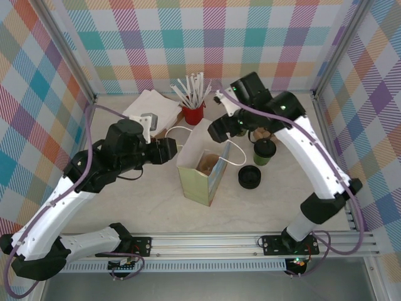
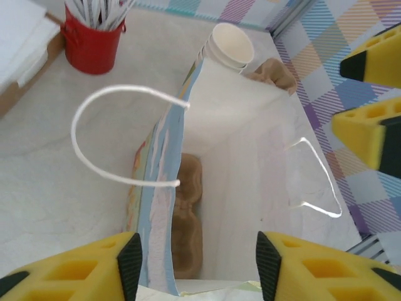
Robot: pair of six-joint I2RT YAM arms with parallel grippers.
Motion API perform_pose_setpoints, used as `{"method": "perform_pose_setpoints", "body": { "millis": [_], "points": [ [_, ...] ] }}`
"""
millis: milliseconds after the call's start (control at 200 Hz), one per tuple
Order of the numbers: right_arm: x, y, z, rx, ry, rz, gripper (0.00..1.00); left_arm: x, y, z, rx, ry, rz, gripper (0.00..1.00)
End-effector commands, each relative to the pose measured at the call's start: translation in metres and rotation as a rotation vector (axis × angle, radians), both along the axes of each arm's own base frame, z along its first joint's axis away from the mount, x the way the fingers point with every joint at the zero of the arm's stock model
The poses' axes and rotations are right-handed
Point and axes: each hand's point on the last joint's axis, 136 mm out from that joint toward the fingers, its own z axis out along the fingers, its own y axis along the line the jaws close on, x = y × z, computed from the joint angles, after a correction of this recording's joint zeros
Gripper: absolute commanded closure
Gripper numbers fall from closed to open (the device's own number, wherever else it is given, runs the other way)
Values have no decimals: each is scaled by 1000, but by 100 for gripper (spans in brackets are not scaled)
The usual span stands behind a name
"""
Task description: Pack the takeout coffee
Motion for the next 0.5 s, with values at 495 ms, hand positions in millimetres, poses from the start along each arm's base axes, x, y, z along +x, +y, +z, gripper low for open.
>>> {"method": "perform_pose_setpoints", "body": {
  "millis": [495],
  "points": [
    [-48,-67,18,137,-110,-191,0,91,-53,-31,496,-24,-226,13]
  ]
}}
